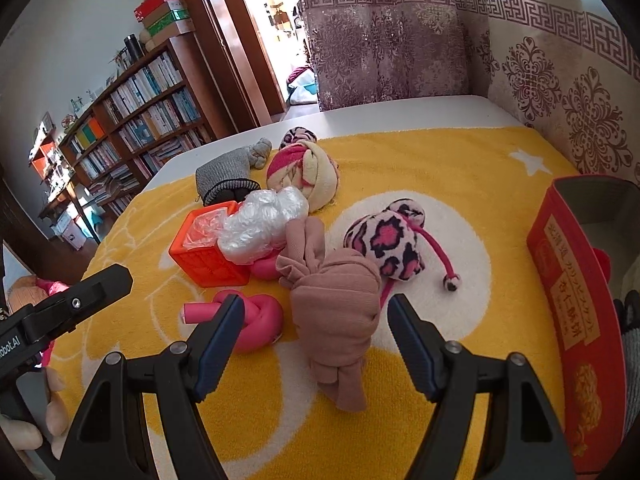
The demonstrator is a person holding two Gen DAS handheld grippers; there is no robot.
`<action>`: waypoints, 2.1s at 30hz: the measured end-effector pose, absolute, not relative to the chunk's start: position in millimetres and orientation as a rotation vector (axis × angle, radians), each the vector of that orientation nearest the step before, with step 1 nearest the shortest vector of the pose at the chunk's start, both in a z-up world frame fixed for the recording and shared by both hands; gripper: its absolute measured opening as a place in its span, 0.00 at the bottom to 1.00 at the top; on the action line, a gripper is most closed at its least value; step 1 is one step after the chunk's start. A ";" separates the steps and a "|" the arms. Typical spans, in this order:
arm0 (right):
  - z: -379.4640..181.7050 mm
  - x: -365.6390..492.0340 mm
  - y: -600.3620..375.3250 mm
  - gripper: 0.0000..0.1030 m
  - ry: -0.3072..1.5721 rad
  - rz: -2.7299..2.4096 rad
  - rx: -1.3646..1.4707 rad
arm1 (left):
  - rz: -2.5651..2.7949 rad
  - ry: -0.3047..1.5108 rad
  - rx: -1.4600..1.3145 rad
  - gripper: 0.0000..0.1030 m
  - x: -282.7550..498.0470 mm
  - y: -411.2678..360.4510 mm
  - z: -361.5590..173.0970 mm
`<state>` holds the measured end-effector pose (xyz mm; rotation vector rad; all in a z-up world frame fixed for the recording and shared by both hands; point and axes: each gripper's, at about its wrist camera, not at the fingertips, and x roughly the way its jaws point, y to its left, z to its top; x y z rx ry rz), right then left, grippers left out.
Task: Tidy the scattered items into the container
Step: 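Grasp the pink foam knot with the left gripper while the right gripper grasps the pink stocking, then carry the pink stocking and pink foam knot into the red tin box and release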
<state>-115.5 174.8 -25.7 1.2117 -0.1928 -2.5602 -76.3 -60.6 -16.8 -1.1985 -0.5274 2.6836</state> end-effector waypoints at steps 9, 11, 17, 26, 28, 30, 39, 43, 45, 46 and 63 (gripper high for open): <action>-35.2 -121.2 173.2 0.47 -0.169 -2.543 1.222 | 2.666 -0.493 -1.243 0.76 -80.7 -52.8 -27.9; -34.7 -118.8 172.8 0.46 -0.153 -2.551 1.212 | 2.660 -0.491 -1.250 0.76 -81.8 -51.9 -30.2; -18.6 -105.4 191.8 0.45 -0.190 -2.678 1.126 | 2.625 -0.450 -1.242 0.76 -83.7 -39.8 -34.2; -5.2 -101.0 221.9 0.45 -0.307 -2.787 1.038 | 2.555 -0.316 -1.294 0.76 -91.8 -2.8 -48.3; -4.0 -101.0 222.2 0.45 -0.319 -2.783 1.031 | 2.556 -0.276 -1.312 0.76 -94.0 4.0 -48.2; -2.6 -99.4 222.6 0.45 -0.323 -2.779 1.020 | 2.555 -0.228 -1.331 0.76 -96.1 10.9 -48.1; -0.7 -96.2 222.9 0.45 -0.338 -2.763 0.999 | 2.557 -0.187 -1.395 0.76 -113.0 27.3 -63.1; -1.4 -94.5 218.3 0.45 -0.321 -2.753 0.996 | 2.594 -0.172 -1.345 0.69 -111.0 26.7 -65.4; -1.8 -93.8 217.4 0.45 -0.315 -2.753 0.992 | 2.597 -0.191 -1.332 0.65 -109.9 23.5 -63.7; -2.0 -93.7 217.0 0.45 -0.313 -2.755 0.991 | 2.599 -0.205 -1.323 0.65 -108.8 21.5 -62.5; 1.9 -93.9 233.7 0.45 -0.354 -2.822 0.950 | 2.623 -0.262 -1.184 0.65 -93.4 15.8 -32.9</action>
